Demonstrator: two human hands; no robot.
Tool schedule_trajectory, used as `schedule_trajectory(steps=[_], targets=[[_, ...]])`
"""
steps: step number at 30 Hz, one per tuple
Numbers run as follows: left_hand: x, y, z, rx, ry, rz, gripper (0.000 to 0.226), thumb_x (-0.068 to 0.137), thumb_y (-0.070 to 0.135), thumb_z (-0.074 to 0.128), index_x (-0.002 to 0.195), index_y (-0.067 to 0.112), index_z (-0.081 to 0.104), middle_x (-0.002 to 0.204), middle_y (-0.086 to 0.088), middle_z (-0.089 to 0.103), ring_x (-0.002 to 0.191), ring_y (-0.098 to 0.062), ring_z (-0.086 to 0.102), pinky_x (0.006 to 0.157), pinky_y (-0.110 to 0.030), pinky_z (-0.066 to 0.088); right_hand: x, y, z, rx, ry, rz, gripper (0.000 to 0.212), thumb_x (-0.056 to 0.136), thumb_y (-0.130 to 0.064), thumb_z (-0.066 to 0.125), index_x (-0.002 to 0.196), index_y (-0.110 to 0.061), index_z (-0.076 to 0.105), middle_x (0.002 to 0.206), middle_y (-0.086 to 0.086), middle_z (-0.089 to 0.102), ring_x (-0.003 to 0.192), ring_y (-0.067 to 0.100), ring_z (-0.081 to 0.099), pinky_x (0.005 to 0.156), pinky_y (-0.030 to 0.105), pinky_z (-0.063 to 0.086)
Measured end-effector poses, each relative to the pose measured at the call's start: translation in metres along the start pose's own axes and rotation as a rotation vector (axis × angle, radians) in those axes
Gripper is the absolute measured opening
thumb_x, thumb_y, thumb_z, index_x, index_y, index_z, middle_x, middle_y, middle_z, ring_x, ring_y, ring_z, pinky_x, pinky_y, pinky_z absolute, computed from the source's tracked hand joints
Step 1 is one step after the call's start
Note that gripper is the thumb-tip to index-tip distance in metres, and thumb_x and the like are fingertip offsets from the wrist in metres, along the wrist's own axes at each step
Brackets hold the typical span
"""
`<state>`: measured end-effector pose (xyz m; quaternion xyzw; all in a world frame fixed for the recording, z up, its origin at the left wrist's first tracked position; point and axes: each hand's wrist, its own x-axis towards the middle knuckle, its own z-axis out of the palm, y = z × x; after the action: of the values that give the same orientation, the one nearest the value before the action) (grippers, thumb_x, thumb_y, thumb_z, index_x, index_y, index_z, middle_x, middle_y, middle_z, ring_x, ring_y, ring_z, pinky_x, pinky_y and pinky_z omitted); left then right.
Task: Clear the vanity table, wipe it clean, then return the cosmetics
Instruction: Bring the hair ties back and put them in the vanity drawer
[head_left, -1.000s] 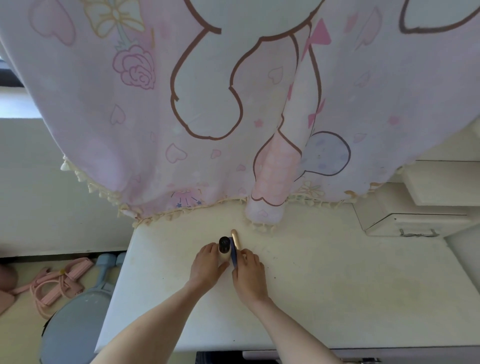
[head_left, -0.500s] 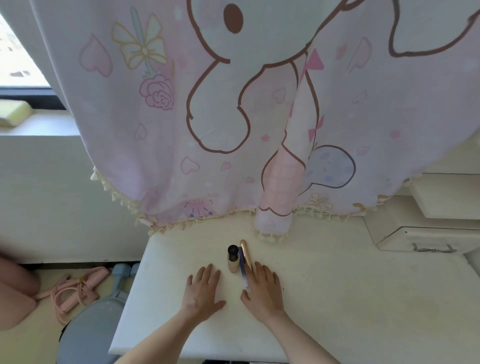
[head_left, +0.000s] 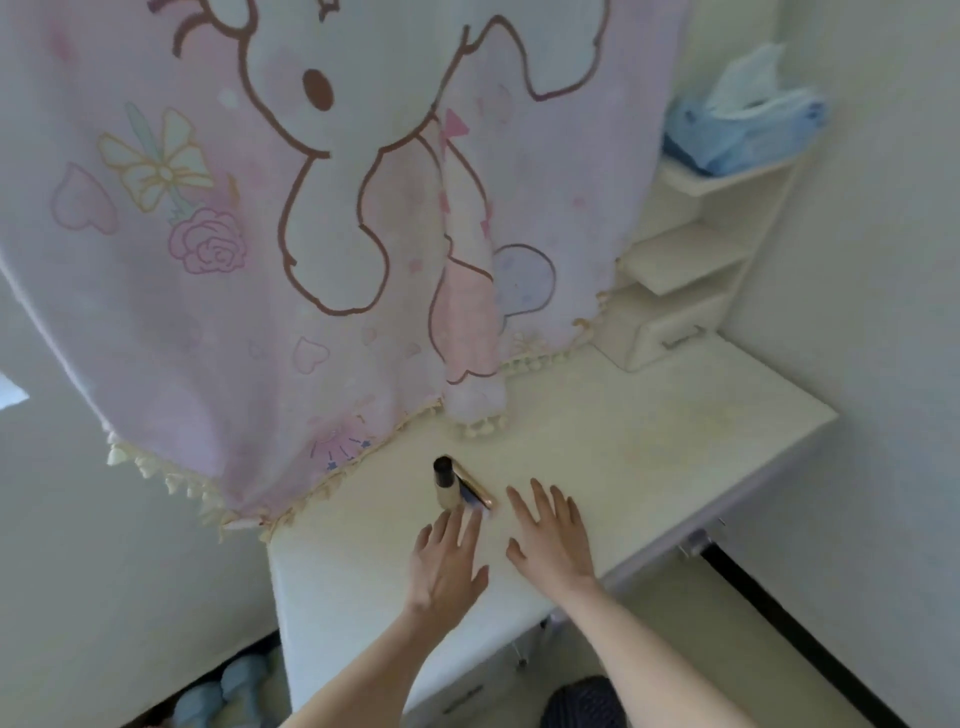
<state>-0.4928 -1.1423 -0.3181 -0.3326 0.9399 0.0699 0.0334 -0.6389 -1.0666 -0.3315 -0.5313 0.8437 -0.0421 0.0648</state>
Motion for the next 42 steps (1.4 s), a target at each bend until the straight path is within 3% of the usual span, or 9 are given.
schedule_trajectory(steps=[5, 9, 12, 20, 26, 30, 32, 36, 42], targets=[[-0.007, 0.045, -0.019, 0.105, 0.081, 0.285, 0.077, 0.063, 0.043, 0.078, 0.129, 0.012, 0.054, 0.126, -0.013, 0.059, 0.111, -0.029, 0.059, 0.088, -0.041, 0.051, -0.071, 0.035, -0.028, -0.037, 0.093, 0.259, 0.065, 0.094, -0.041, 0.039, 0.149, -0.024, 0.009, 0.156, 0.011, 0.010, 0.142, 0.032, 0.012, 0.115, 0.047, 0.011], [-0.015, 0.123, -0.042, 0.145, 0.077, 0.502, 0.072, 0.083, 0.038, 0.059, 0.144, 0.013, 0.031, 0.147, -0.012, 0.035, 0.133, -0.029, 0.036, 0.107, -0.042, 0.030, -0.150, 0.083, -0.053, -0.027, 0.167, 0.509, 0.064, 0.082, -0.036, 0.056, 0.141, -0.020, 0.037, 0.144, 0.018, 0.039, 0.128, 0.039, 0.039, 0.105, 0.051, 0.033], [-0.028, 0.198, -0.051, 0.164, 0.096, 0.656, 0.072, 0.067, 0.039, 0.073, 0.131, 0.011, 0.051, 0.131, -0.013, 0.054, 0.117, -0.030, 0.054, 0.094, -0.042, 0.044, -0.222, 0.123, -0.070, -0.051, 0.226, 0.702, 0.064, 0.073, -0.036, 0.066, 0.132, -0.019, 0.050, 0.131, 0.019, 0.053, 0.115, 0.041, 0.051, 0.095, 0.052, 0.042], [-0.147, 0.441, -0.071, 0.059, 0.244, 1.114, 0.067, 0.095, 0.042, 0.037, 0.149, 0.017, 0.005, 0.155, -0.008, 0.013, 0.142, -0.023, 0.012, 0.115, -0.037, 0.013, -0.475, 0.203, -0.131, -0.196, 0.376, 1.095, 0.061, 0.093, -0.037, 0.039, 0.148, -0.022, 0.017, 0.155, 0.013, 0.013, 0.140, 0.035, 0.013, 0.114, 0.049, 0.012], [-0.271, 0.590, -0.062, -0.033, 0.271, 1.362, 0.066, 0.097, 0.047, 0.028, 0.149, 0.018, -0.002, 0.157, -0.007, 0.006, 0.143, -0.023, 0.007, 0.117, -0.039, 0.009, -0.663, 0.232, -0.157, -0.341, 0.386, 1.359, 0.062, 0.092, -0.038, 0.040, 0.147, -0.021, 0.019, 0.154, 0.015, 0.017, 0.139, 0.036, 0.016, 0.113, 0.050, 0.013], [-0.345, 0.665, -0.049, -0.044, 0.253, 1.544, 0.066, 0.097, 0.046, 0.030, 0.149, 0.018, 0.000, 0.156, -0.007, 0.009, 0.143, -0.022, 0.010, 0.117, -0.039, 0.010, -0.763, 0.241, -0.160, -0.363, 0.332, 1.569, 0.063, 0.090, -0.036, 0.044, 0.146, -0.019, 0.023, 0.153, 0.016, 0.020, 0.139, 0.036, 0.019, 0.112, 0.050, 0.014], [-0.375, 0.701, -0.037, -0.056, 0.231, 1.633, 0.065, 0.097, 0.044, 0.032, 0.149, 0.017, 0.004, 0.155, -0.008, 0.013, 0.142, -0.023, 0.013, 0.117, -0.039, 0.012, -0.806, 0.246, -0.156, -0.354, 0.334, 1.679, 0.061, 0.084, -0.033, 0.054, 0.141, -0.017, 0.038, 0.146, 0.018, 0.035, 0.133, 0.038, 0.033, 0.108, 0.052, 0.024], [-0.426, 0.776, -0.015, -0.090, 0.172, 1.764, 0.066, 0.086, 0.039, 0.057, 0.142, 0.010, 0.036, 0.141, -0.015, 0.043, 0.129, -0.031, 0.041, 0.105, -0.045, 0.033, -0.884, 0.270, -0.137, -0.326, 0.358, 1.824, 0.059, 0.068, -0.029, 0.068, 0.124, -0.016, 0.057, 0.126, 0.016, 0.056, 0.114, 0.036, 0.053, 0.093, 0.050, 0.044], [-0.478, 0.882, 0.024, -0.108, 0.091, 1.900, 0.063, 0.073, 0.037, 0.072, 0.127, 0.009, 0.055, 0.122, -0.013, 0.061, 0.113, -0.030, 0.058, 0.092, -0.043, 0.047, -0.967, 0.318, -0.104, -0.211, 0.314, 2.032, 0.055, 0.077, -0.031, 0.063, 0.129, -0.017, 0.054, 0.133, 0.017, 0.053, 0.121, 0.039, 0.048, 0.099, 0.054, 0.038]])
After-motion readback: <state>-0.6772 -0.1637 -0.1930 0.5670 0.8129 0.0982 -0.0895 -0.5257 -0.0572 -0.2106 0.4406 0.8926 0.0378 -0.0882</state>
